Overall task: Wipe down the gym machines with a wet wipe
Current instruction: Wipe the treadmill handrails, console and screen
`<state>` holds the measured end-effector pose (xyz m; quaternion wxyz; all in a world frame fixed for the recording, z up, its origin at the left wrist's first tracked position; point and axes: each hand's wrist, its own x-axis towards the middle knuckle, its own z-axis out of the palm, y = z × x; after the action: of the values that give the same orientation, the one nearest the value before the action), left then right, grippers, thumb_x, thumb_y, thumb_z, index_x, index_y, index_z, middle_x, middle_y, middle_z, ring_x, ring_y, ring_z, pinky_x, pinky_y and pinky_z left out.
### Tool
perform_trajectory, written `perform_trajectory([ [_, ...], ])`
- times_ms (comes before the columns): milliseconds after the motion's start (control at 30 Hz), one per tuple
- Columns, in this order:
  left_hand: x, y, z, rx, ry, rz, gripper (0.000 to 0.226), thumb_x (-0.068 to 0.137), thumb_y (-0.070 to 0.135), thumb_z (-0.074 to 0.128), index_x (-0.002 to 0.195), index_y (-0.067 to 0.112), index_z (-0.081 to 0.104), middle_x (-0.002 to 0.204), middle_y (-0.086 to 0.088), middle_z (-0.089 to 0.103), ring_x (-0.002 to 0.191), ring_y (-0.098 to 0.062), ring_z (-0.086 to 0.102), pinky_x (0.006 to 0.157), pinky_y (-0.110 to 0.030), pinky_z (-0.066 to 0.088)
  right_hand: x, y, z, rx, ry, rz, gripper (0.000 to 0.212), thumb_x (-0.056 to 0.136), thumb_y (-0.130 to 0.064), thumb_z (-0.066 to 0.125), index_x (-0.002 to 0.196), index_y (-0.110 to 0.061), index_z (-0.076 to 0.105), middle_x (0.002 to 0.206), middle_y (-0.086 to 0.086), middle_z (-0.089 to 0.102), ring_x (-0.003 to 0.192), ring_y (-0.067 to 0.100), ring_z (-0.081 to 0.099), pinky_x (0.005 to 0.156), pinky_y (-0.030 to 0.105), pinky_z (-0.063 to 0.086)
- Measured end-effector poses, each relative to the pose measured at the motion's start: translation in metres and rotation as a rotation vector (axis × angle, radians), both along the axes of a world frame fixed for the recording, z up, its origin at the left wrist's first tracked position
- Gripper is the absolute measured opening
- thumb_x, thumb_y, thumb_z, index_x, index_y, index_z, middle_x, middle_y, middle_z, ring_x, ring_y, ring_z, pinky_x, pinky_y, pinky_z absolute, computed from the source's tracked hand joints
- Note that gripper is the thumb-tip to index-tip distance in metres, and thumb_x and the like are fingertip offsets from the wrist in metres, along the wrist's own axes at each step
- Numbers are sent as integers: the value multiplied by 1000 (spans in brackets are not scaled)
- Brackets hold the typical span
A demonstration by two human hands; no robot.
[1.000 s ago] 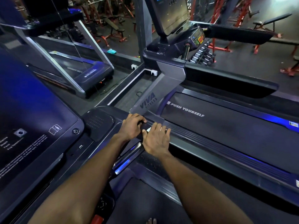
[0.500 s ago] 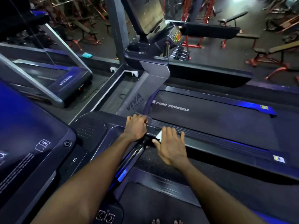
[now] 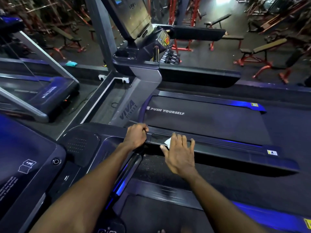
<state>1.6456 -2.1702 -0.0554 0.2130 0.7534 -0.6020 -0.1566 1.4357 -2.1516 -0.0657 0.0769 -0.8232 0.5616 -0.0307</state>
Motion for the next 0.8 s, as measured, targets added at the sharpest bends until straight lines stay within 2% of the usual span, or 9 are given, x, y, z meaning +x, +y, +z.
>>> perform_trajectory([
  [67,-1,0,0,6,31,13,28,86,0,48,91,15,71,102,-8,73,102,-30,65,93,-35,48,17,3,5,38,0,-39,85,98,-65,11,156,-4,15,161,17,23,150,38,11,117,64,-3],
  [233,-2,1,5,41,59,3,26,88,2,48,90,13,71,97,-12,73,98,-31,66,89,-35,49,56,23,-2,-43,-7,288,83,100,-62,18,158,-4,9,166,16,8,153,32,-4,119,62,-5],
  [400,-4,3,4,37,75,19,26,90,0,47,95,10,71,103,-13,73,102,-30,65,91,-31,45,7,19,-13,-114,-1,238,79,100,-59,18,158,-6,11,167,11,4,154,27,1,120,61,0],
  [533,-6,6,3,-11,68,18,27,91,-1,47,99,5,72,107,-14,72,104,-30,65,93,-33,44,37,12,-5,-21,-42,93,80,100,-59,19,157,-3,8,166,15,4,154,31,-2,121,59,-3],
  [633,-5,7,6,-6,64,-9,26,90,0,48,97,7,72,104,-14,73,101,-30,65,90,-33,46,62,14,0,-28,-21,266,79,102,-56,23,158,-3,5,166,15,3,154,30,-5,122,55,-5],
  [700,-4,6,6,6,77,-8,26,90,0,48,95,8,72,102,-13,73,100,-30,66,90,-33,46,48,20,-2,-73,-29,369,77,102,-56,23,158,-6,8,167,12,5,154,26,-3,123,52,-5],
  [800,-4,6,4,7,87,22,27,90,0,48,97,8,72,105,-13,73,103,-30,65,94,-31,44,8,20,-9,-124,-41,293,76,100,-56,18,158,-7,15,166,10,11,154,25,6,122,53,-2],
])
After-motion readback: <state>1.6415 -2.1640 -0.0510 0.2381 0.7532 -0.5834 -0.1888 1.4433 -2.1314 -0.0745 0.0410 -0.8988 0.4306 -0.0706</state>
